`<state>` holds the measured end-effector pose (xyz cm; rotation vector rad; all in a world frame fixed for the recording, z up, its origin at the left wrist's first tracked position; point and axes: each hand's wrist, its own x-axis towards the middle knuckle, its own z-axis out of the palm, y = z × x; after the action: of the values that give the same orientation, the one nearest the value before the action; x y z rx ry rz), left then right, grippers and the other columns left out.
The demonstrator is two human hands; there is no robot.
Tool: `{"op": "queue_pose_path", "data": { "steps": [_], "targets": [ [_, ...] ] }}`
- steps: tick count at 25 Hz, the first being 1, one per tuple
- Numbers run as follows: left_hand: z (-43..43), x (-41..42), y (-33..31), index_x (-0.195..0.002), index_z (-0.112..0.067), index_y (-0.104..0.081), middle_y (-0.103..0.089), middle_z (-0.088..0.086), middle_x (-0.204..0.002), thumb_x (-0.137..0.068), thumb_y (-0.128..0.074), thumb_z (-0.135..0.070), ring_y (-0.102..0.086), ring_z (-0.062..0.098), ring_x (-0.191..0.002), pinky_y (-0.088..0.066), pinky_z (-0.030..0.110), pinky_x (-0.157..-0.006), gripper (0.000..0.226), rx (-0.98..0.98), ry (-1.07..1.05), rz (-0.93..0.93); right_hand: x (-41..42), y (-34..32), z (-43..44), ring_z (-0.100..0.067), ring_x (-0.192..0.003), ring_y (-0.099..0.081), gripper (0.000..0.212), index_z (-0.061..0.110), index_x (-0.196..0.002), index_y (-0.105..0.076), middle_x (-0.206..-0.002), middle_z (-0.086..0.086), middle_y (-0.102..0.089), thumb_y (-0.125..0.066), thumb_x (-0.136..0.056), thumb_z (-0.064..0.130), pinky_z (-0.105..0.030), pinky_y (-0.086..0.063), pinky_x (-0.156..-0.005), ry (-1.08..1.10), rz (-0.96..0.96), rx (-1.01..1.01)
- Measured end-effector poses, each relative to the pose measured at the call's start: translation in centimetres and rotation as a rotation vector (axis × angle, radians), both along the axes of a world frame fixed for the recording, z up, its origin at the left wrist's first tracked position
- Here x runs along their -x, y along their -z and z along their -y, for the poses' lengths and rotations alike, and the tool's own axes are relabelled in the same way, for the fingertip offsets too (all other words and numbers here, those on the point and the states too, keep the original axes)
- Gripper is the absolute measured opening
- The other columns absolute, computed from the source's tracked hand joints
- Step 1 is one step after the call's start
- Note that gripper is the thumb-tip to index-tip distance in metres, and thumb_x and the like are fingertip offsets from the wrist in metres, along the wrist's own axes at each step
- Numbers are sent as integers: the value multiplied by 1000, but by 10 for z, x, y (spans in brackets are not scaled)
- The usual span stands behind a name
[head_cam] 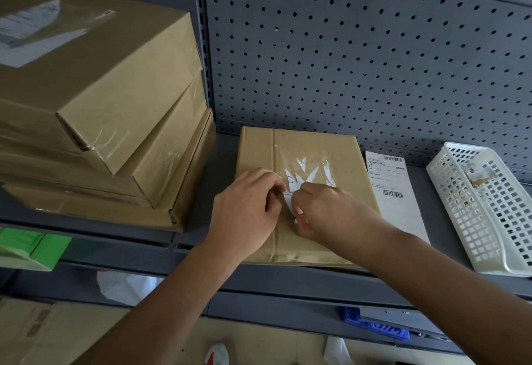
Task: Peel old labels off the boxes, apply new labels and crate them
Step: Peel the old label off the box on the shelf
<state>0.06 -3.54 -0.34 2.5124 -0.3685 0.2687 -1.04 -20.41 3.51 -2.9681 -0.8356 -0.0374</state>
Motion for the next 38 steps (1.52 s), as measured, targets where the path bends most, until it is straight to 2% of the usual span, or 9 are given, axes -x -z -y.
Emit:
{"op": "queue_pose_path", "data": {
  "steps": [5, 8, 13, 17, 25, 28, 32, 35, 38],
  "targets": [
    [1, 1, -1, -99, -35, -62, -61, -22, -105, -90, -53, -21, -54, -2, -99, -36, 12, -69, 19, 8, 15, 6, -7, -9, 4, -21, -80, -58, 16, 12, -96, -57, -92, 0, -57, -50, -88, 25, -30, -46, -74, 25, -160, -50],
    [0, 0, 0, -98, -35, -62, -61, -22, -102, -90, -49, -24, -54, -1, -97, -36, 12, -66, 19, 12, 16, 21, -8, -6, 12, -15, -72, -57, 20, 13, -89, -60, -82, 6, -57, -54, -82, 32, -25, -45, -68, 69, -211, -192],
    [0, 0, 0, -97, -36, -63, -62, -23, -101, -90, -44, -28, -54, -3, -97, -34, 9, -65, 21, 18, 12, 22, -9, -6, 22, -3, -67, -53, 4, 13, -89, -63, -76, 14, -54, -66, -87, 12, -10, -42, -65, 94, -225, -361],
    [0, -1, 1, -97, -37, -61, -61, -23, -102, -90, -46, -26, -55, -2, -98, -45, 19, -68, 20, 13, 14, 8, -1, 1, 22, -1, -67, -52, 10, 19, -94, -65, -87, 11, -56, -70, -87, 24, -15, -46, -68, 74, -196, -291],
    [0, 0, 0, -96, -36, -63, -62, -23, -101, -89, -47, -25, -55, -3, -97, -36, 11, -64, 21, 8, 22, 33, -4, -3, 15, -18, -78, -58, 12, 12, -94, -59, -90, 2, -57, -55, -93, 24, -30, -48, -74, 108, -155, -146],
    [0, -1, 1, -95, -36, -63, -62, -22, -97, -90, -48, -23, -55, -2, -93, -34, 9, -62, 20, 19, 14, 42, -12, -5, 20, -18, -71, -56, 8, 9, -88, -58, -83, 1, -56, -61, -90, 17, -33, -49, -68, 134, -168, -260],
    [0, -2, 2, -95, -36, -63, -63, -22, -95, -91, -49, -21, -56, -2, -91, -39, 12, -61, 20, 23, 13, 42, -23, -14, 24, -11, -61, -58, 9, 12, -88, -51, -83, 3, -55, -53, -96, 13, -21, -45, -60, 205, -196, -381],
    [1, -2, 1, -95, -36, -62, -63, -22, -97, -91, -50, -20, -56, -2, -93, -42, 15, -61, 21, 16, 10, 37, -30, -30, 25, -8, -51, -67, 11, 15, -94, -48, -88, -1, -61, -43, -103, 19, -30, -52, -54, 323, -302, -515],
    [0, -1, 1, -93, -37, -62, -64, -23, -97, -90, -52, -18, -56, -2, -92, -37, 11, -61, 22, 20, -4, 37, -32, -40, 27, -1, -57, -66, 7, 14, -98, -55, -90, 2, -61, -49, -101, 17, -16, -49, -50, 314, -274, -602]
  ]
}}
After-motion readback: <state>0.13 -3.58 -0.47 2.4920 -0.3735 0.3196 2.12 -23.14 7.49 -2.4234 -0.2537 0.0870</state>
